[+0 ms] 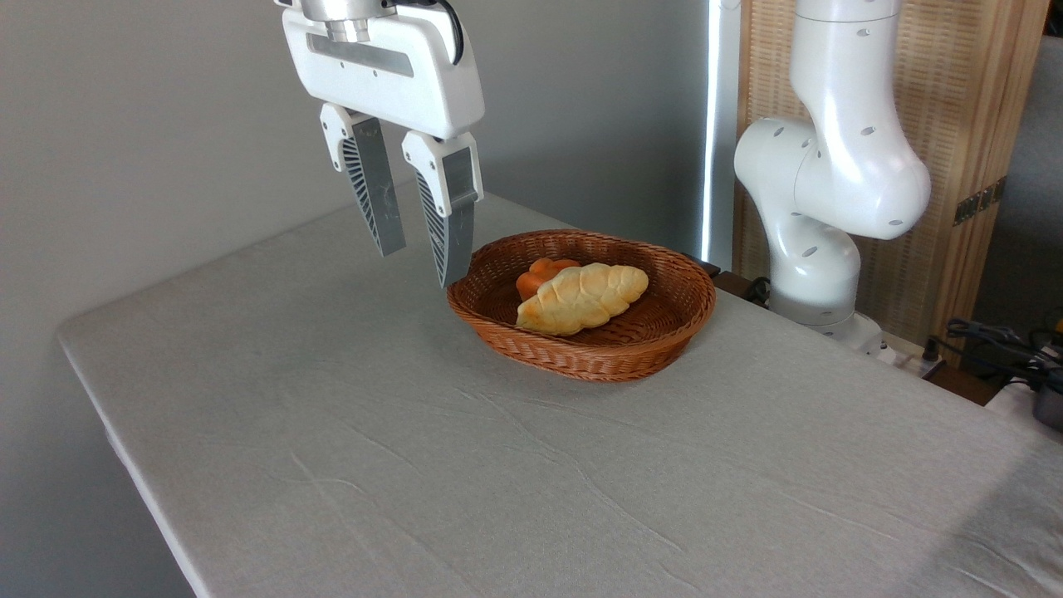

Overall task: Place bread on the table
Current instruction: 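Move the open gripper down toward the braided bread roll in the basket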

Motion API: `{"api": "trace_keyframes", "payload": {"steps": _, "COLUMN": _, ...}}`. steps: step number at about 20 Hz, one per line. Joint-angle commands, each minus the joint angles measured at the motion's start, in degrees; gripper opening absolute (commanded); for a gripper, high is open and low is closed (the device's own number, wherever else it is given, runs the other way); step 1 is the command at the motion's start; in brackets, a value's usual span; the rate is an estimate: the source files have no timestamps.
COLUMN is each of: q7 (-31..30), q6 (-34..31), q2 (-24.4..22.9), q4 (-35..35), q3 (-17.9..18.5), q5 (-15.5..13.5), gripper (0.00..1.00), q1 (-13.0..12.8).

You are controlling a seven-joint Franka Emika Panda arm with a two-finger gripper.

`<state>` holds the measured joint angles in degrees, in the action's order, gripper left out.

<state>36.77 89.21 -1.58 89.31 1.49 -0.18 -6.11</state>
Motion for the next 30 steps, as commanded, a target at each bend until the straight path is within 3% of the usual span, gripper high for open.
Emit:
{"api": "trace_keyframes", "payload": {"steps": 1, "q7": -1.1, "q6": 1.7, "q2": -0.1, "q4": -0.4, "q3": -0.2, "q5": -1.0, "gripper": 1.00, "q1": -0.1}}
{"api": "trace_keyframes", "payload": {"steps": 12, "q7": -1.0, "q6": 1.5, "q2": -0.5, "q4": -0.1, "q3": 0.1, "q5": -0.5, "gripper": 1.00, "q1": -0.2}}
{"api": "trace_keyframes", "payload": {"steps": 14, "q7": -1.1, "q6": 1.6, "q2": -2.3, "q4": 2.0, "q3": 0.1, "q5": -0.6, "gripper": 1.00, "q1": -0.4}}
{"api": "trace_keyframes", "payload": {"steps": 16, "q7": -0.9, "q6": 2.1, "q2": -7.0, "q4": 7.8, "q3": 0.1, "q5": -1.1, "gripper": 1.00, "q1": -0.4}}
{"api": "trace_keyframes", "payload": {"steps": 18, "q7": -0.9, "q6": 2.1, "q2": -11.1, "q4": 13.1, "q3": -0.3, "q5": -1.7, "gripper": 1.00, "q1": -1.8}}
{"api": "trace_keyframes", "payload": {"steps": 21, "q7": -0.9, "q6": 2.2, "q2": -14.8, "q4": 19.2, "q3": 0.0, "q5": -1.8, "gripper": 1.00, "q1": -8.5}}
{"api": "trace_keyframes", "payload": {"steps": 25, "q7": -0.8, "q6": 4.0, "q2": -22.7, "q4": 31.6, "q3": -0.2, "q5": -1.8, "gripper": 1.00, "q1": -13.0}}
{"api": "trace_keyframes", "payload": {"steps": 30, "q7": -0.4, "q6": 4.2, "q2": -25.6, "q4": 41.2, "q3": -0.9, "q5": -1.0, "gripper": 1.00, "q1": -14.9}}
